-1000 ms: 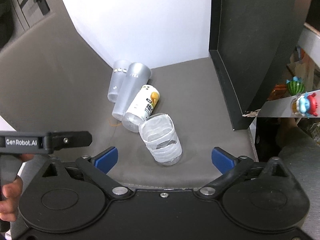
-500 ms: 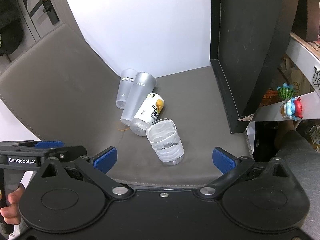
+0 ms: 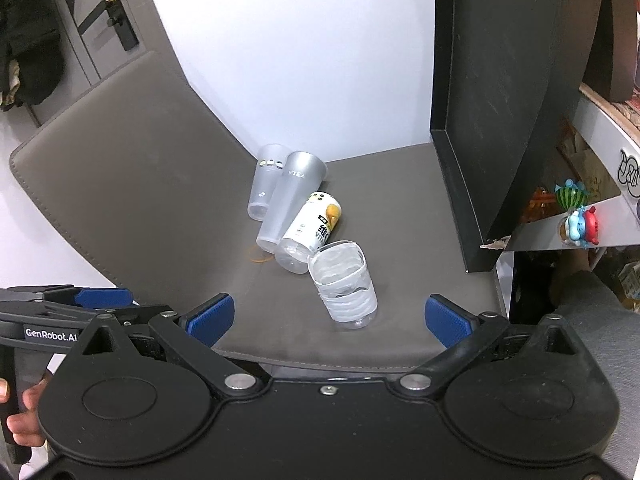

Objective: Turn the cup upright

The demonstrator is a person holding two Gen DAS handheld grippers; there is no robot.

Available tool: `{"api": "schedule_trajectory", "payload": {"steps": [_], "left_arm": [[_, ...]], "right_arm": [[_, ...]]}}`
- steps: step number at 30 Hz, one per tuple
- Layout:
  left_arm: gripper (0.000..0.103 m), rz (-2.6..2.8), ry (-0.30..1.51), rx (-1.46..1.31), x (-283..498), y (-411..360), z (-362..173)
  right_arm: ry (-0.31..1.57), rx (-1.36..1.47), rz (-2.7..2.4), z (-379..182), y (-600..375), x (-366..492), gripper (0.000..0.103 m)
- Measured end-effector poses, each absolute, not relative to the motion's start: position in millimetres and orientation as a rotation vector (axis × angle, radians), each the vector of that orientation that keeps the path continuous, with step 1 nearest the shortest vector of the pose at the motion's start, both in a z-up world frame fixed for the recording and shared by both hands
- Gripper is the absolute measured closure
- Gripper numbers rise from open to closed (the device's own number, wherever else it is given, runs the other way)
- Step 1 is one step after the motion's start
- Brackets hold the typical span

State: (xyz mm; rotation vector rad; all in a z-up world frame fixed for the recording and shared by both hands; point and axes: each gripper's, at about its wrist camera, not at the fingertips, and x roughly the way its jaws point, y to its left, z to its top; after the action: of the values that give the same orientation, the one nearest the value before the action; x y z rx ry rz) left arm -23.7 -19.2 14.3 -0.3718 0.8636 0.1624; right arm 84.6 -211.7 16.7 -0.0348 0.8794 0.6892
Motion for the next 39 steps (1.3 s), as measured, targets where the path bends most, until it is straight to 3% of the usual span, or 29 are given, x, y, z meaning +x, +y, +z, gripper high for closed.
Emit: {"api": "schedule_trajectory", "payload": {"steps": [39], "left_arm": [[0.010,0.156,0.872,-0.357,-26.2,-22.9,14.9]], "right_arm": [[0.904,-0.004,0.665,13.5,-216.5,87.4,0.000]]}}
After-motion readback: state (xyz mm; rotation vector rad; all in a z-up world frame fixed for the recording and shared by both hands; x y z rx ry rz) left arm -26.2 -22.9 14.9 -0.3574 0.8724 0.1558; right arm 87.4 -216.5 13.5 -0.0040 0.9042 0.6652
